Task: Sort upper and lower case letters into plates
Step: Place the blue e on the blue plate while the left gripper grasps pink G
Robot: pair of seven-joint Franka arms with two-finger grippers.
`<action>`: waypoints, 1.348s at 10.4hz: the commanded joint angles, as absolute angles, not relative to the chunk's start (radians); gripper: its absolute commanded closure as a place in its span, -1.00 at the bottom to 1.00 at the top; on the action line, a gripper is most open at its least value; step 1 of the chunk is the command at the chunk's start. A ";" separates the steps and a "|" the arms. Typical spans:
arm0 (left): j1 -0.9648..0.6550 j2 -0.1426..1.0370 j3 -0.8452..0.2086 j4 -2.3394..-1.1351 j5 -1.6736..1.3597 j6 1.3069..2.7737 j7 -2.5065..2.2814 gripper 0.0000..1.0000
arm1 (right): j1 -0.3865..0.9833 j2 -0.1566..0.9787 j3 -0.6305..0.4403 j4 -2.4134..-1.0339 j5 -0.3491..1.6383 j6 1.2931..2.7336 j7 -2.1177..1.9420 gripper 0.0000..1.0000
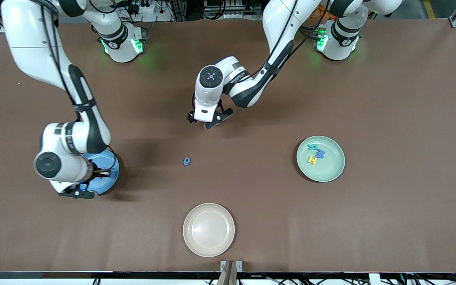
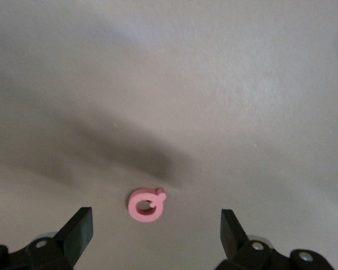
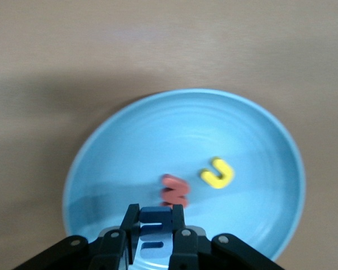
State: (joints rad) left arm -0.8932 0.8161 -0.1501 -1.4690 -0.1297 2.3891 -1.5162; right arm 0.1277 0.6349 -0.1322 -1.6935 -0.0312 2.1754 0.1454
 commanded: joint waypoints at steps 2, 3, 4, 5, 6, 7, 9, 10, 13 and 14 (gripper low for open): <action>-0.917 0.905 -0.137 -1.428 -0.026 2.437 -1.464 -1.00 | 0.117 0.589 -0.114 -1.740 -0.038 2.181 0.137 -1.00; -0.919 0.913 -0.137 -1.427 -0.026 2.437 -1.450 -1.00 | 0.123 0.591 -0.112 -1.738 -0.035 2.181 0.147 -1.00; -0.920 0.913 -0.137 -1.428 -0.025 2.437 -1.456 -1.00 | 0.132 0.591 -0.110 -1.735 -0.034 2.183 0.153 -1.00; -0.922 0.913 -0.138 -1.428 -0.028 2.436 -1.466 -1.00 | 0.144 0.597 -0.109 -1.730 -0.023 2.186 0.163 -1.00; -0.923 0.913 -0.138 -1.430 -0.034 2.436 -1.468 -1.00 | 0.150 0.601 -0.109 -1.724 0.013 2.190 0.187 -1.00; -0.930 0.913 -0.138 -1.430 -0.037 2.434 -1.480 -1.00 | 0.166 0.601 -0.109 -1.723 0.073 2.203 0.192 -1.00; -0.933 0.913 -0.140 -1.428 -0.038 2.434 -1.520 -0.82 | 0.187 0.603 -0.110 -1.714 0.126 2.206 0.219 -1.00; -0.933 0.914 -0.140 -1.427 -0.055 2.434 -1.541 -0.74 | 0.187 0.606 -0.110 -1.712 0.126 2.207 0.221 -1.00; -0.936 0.920 -0.140 -1.427 -0.066 2.425 -1.614 -0.53 | 0.202 0.606 -0.110 -1.707 0.127 2.214 0.253 -1.00; -0.936 0.922 -0.140 -1.427 -0.066 2.425 -1.620 -0.49 | 0.216 0.606 -0.110 -1.703 0.127 2.214 0.291 -1.00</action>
State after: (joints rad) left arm -0.9204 0.8982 -0.1477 -1.4475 -0.0508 2.4319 -1.5873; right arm 0.1970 0.6270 -0.1109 -1.6947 0.1142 2.2137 0.2406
